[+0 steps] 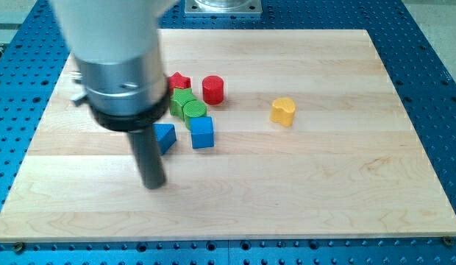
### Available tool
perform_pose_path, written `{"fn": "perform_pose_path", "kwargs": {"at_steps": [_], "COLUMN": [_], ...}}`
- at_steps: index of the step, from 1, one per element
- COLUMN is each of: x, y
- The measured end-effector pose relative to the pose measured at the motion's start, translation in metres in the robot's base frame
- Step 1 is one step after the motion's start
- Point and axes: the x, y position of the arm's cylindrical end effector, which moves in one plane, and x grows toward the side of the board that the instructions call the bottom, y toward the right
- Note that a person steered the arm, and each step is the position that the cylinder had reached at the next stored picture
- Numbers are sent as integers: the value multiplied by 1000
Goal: Place your arm diagonal to the red circle
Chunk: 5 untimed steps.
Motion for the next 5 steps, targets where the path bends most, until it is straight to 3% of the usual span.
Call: {"fn": "perform_pose_path", "kwargs": {"at_steps": [1, 2, 3, 4, 5], "x": [-51, -52, -23, -18, -35], "y": [42, 36, 7, 110, 163]}}
